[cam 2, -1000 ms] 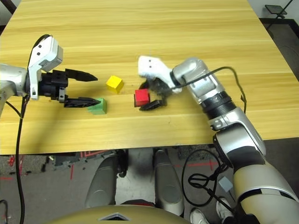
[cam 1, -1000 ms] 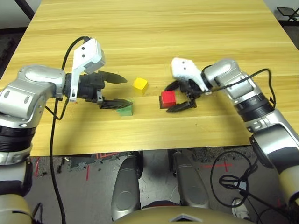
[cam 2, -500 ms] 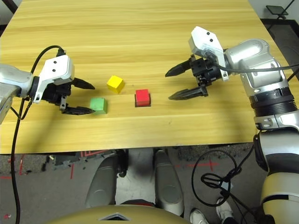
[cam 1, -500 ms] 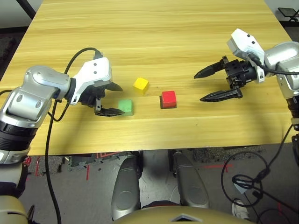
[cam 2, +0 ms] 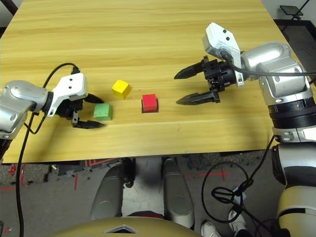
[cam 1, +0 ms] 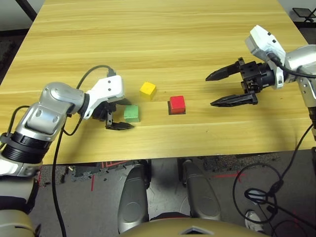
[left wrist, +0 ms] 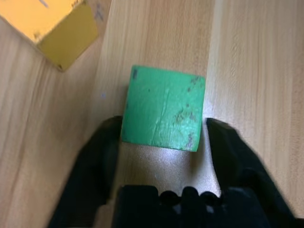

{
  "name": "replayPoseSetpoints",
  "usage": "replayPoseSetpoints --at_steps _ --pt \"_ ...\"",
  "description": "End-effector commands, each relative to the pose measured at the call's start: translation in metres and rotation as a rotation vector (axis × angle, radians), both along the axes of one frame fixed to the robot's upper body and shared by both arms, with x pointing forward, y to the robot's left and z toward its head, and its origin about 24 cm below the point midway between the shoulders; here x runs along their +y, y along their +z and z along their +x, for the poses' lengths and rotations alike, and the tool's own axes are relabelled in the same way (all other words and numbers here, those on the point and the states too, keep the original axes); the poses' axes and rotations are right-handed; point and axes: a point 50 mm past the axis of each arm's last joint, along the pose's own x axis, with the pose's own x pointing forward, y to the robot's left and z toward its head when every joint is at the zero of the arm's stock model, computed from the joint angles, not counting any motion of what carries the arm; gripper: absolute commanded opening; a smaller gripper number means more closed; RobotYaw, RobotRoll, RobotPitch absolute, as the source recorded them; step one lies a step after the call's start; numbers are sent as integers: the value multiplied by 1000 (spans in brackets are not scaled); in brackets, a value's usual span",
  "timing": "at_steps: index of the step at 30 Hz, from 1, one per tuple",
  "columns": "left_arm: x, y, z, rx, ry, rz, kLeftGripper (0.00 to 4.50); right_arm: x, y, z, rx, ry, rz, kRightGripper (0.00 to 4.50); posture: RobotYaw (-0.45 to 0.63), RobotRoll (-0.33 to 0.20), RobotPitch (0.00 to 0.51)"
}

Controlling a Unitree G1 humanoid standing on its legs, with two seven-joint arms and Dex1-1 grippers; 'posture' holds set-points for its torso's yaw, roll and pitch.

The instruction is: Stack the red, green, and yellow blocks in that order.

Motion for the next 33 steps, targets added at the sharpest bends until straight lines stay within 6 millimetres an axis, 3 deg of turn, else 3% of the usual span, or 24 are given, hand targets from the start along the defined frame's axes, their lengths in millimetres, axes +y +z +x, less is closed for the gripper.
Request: replayPoseSetpoints --at_steps 1,7,11,16,25,33 --pt "-7 -5 -3 2 -9 -20 2062 -3 0 -2 -6 -13 5 4500 119 -33 253" --pt "-19 24 -5 -67 -41 -59 2062 -6 0 1 -10 -34 8 4500 135 -19 250" --pt "-29 60 -3 -120 -77 -54 2062 -8 -5 1 2 -48 9 4500 142 -5 249" --pt "-45 78 -1 -129 -132 -29 2062 -11 -13 0 16 -56 6 4500 138 12 245" --pt "-87 69 16 -99 -208 -39 2062 -20 -28 -6 30 -67 -5 4500 66 25 246" --pt "-107 60 27 -85 -210 -65 2062 -20 -32 -15 35 -54 -7 4500 15 23 249"
